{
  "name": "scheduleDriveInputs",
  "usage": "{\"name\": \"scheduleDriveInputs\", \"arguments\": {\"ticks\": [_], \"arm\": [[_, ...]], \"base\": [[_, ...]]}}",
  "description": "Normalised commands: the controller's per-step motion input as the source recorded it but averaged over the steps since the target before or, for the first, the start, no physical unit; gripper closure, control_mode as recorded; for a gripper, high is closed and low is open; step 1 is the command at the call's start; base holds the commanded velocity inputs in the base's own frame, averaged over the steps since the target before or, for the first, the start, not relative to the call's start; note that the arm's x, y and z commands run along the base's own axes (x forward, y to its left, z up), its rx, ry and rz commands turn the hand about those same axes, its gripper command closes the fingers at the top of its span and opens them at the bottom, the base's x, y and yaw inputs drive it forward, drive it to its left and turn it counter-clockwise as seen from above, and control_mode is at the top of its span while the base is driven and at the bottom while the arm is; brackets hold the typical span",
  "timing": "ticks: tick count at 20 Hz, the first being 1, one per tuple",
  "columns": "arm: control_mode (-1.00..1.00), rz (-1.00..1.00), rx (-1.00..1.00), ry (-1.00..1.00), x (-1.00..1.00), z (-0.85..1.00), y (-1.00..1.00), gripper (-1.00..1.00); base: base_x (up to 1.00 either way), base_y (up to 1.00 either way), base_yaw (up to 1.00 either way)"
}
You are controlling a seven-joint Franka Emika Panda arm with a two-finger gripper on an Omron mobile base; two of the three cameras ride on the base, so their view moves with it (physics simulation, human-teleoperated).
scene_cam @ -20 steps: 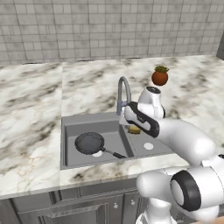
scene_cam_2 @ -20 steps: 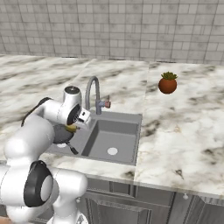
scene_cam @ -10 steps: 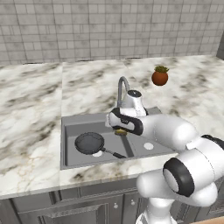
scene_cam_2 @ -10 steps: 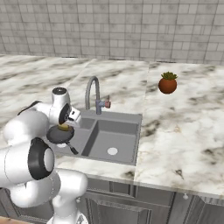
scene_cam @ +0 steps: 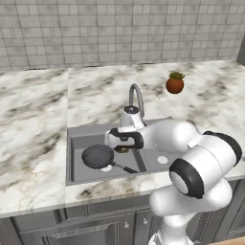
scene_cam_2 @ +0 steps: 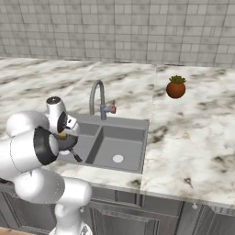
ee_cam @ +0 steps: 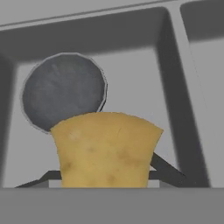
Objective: Pick the pan and sponge and place them into the sink. Then turn on the water.
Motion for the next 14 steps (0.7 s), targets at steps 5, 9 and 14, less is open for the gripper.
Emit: {"name": "scheduleDriveInputs", "arguments": {"ticks": [5,9,14], "arm": [[-1.0,0.0,-0.01,-0.07,0.07,-0.3,0.14,1.0],[-1.0,0.0,0.0,-0.11,0.01,-0.3,0.06,1.0],[-1.0,0.0,0.0,-0.12,0.02,-0.33,0.03,1.0]], "base": [[0.0,0.0,0.0],[0.0,0.0,0.0],[0.0,0.0,0.0]]}}
